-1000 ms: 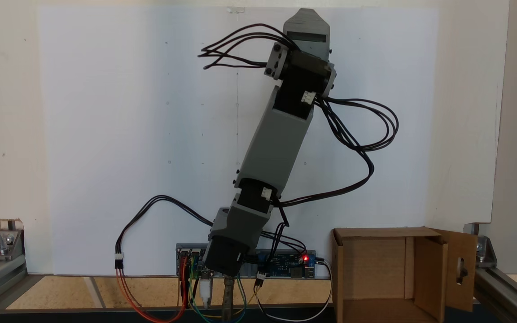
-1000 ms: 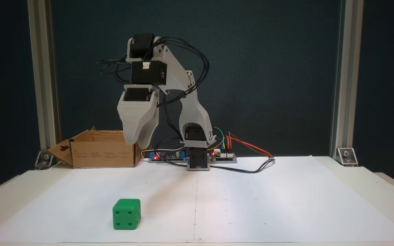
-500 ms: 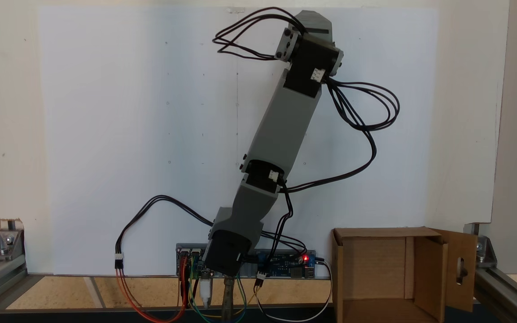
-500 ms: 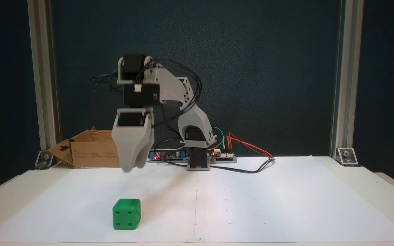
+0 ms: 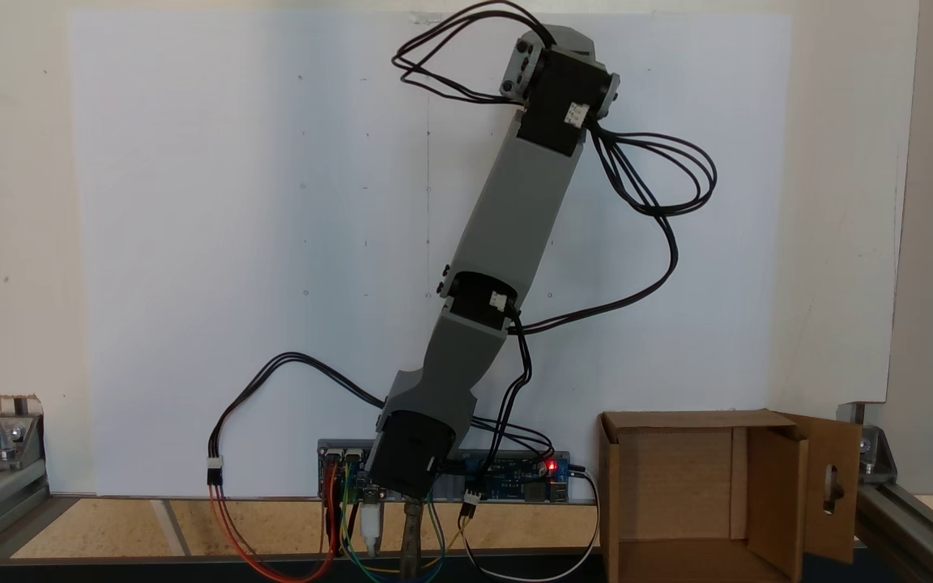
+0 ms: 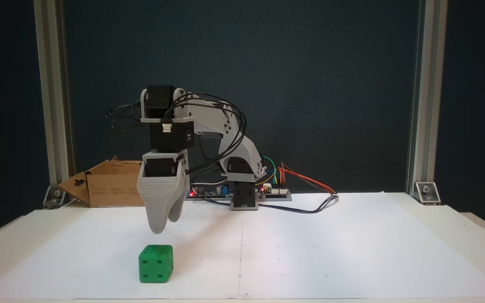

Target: Grasp a green dice and put it in the bin.

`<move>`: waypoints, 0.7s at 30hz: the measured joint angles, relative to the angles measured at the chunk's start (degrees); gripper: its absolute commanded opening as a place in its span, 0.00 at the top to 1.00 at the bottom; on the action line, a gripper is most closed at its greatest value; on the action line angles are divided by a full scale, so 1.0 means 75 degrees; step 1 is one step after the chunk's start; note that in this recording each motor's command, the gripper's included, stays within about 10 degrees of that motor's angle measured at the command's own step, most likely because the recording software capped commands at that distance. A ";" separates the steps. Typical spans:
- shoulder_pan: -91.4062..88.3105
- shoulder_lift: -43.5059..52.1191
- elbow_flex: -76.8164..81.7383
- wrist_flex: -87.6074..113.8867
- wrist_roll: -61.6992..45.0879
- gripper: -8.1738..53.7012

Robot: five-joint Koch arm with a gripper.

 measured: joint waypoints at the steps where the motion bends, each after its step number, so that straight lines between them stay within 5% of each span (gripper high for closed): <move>1: 0.0000 0.0000 0.0000 0.0000 0.0000 0.16; 21: -0.0047 -0.0457 0.0000 -0.0750 0.0000 0.16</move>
